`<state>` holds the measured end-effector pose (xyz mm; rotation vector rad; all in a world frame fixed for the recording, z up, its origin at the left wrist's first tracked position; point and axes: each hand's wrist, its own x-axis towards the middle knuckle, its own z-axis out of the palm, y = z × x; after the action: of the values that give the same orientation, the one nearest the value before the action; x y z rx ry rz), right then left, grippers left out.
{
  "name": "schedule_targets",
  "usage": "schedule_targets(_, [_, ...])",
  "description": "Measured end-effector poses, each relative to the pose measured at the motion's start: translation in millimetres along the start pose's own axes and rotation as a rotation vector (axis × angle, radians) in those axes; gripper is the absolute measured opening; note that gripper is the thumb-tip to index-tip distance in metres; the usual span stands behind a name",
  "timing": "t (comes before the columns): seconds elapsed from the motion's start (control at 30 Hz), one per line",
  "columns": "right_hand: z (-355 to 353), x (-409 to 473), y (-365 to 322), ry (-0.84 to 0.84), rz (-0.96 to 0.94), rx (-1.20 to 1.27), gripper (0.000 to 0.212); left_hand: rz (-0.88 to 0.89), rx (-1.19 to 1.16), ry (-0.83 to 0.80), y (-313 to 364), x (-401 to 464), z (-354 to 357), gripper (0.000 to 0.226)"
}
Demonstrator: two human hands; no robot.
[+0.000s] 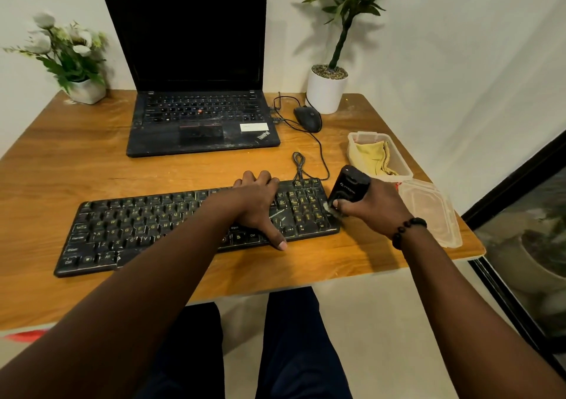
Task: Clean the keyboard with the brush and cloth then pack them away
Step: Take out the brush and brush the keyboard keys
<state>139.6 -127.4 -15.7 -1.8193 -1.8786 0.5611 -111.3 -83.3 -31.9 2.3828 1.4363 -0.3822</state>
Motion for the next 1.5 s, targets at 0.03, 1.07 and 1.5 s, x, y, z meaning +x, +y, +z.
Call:
schedule_targets(0.03, [-1,3,1,0.015,-0.011,-0.037,0.040,0.000,-0.001,-0.001,0,-1,0,0.145])
schedule_targets(1.07, [5,63,-24,-0.030,-0.041,0.000,0.044,-0.009,-0.010,-0.021,-1,4,1,0.148])
schedule_targets(1.5, [8,79,-43,-0.058,-0.192,-0.255,0.040,-0.011,0.007,-0.025,0,3,-1,0.146])
